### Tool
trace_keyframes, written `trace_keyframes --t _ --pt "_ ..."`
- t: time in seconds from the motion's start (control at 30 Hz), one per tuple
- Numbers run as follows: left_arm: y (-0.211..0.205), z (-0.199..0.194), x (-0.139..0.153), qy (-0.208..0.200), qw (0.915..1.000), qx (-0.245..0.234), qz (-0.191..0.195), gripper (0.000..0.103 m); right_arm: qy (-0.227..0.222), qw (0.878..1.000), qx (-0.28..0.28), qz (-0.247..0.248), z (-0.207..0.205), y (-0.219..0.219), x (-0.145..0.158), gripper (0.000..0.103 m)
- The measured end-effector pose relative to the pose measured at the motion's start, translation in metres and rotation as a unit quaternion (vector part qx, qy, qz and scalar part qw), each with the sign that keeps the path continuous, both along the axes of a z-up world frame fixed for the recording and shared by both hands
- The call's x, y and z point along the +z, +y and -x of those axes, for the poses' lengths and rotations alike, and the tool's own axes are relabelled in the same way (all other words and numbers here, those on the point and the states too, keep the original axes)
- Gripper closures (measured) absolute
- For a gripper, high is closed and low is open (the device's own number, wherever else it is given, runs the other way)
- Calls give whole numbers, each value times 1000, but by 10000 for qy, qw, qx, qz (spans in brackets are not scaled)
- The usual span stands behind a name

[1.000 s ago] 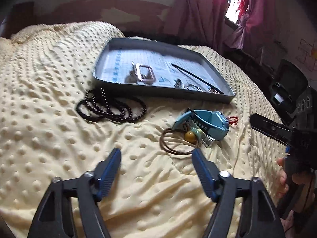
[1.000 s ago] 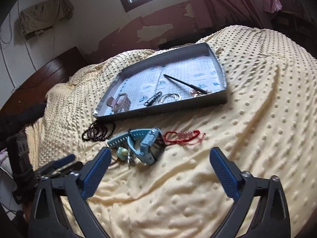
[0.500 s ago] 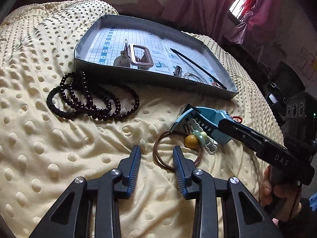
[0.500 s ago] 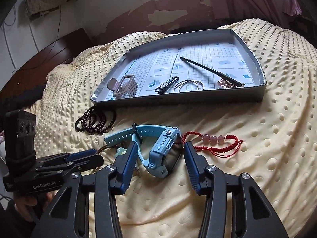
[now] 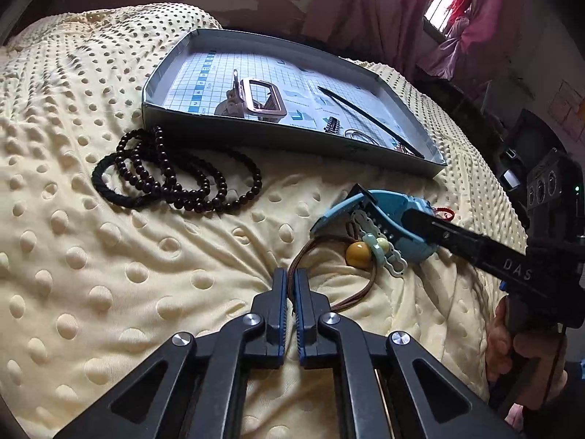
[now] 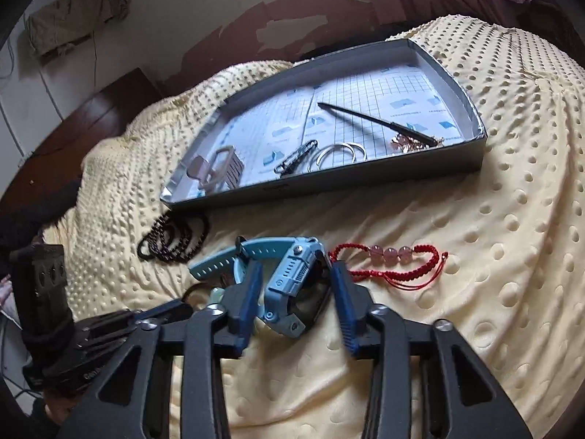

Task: Organize jewelry
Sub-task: 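Grasp the light blue watch with the right tool while the left tool closes near the brown hair tie, then carry the watch into the tray with the right tool while the left tool carries the hair tie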

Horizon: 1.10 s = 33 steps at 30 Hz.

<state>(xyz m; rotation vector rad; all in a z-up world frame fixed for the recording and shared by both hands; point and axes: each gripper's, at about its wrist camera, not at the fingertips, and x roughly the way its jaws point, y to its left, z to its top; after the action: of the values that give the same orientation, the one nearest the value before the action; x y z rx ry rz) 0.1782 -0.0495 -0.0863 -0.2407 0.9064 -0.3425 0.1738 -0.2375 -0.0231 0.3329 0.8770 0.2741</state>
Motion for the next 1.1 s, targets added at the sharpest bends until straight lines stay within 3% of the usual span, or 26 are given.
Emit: trace_keyframes --t 0.2,0.3,0.5,0.73,1.1 --pt "6 11 1 -11 9997 185 164 100 187 9998 44 63 0 2 -7 73" --pt "14 21 3 -145 9984 307 446 100 253 9997 27 61 2 3 -10 73" --pt "31 38 14 -594 9933 616 771 100 70 9999 -74 -7 10 -1 -4 86" --pt "32 42 26 -599 9915 719 903 100 -164 9997 -154 -63 17 -9 9 88" --pt "16 43 91 -935 9929 627 389 100 -617 9962 -507 -354 34 -35 35 87"
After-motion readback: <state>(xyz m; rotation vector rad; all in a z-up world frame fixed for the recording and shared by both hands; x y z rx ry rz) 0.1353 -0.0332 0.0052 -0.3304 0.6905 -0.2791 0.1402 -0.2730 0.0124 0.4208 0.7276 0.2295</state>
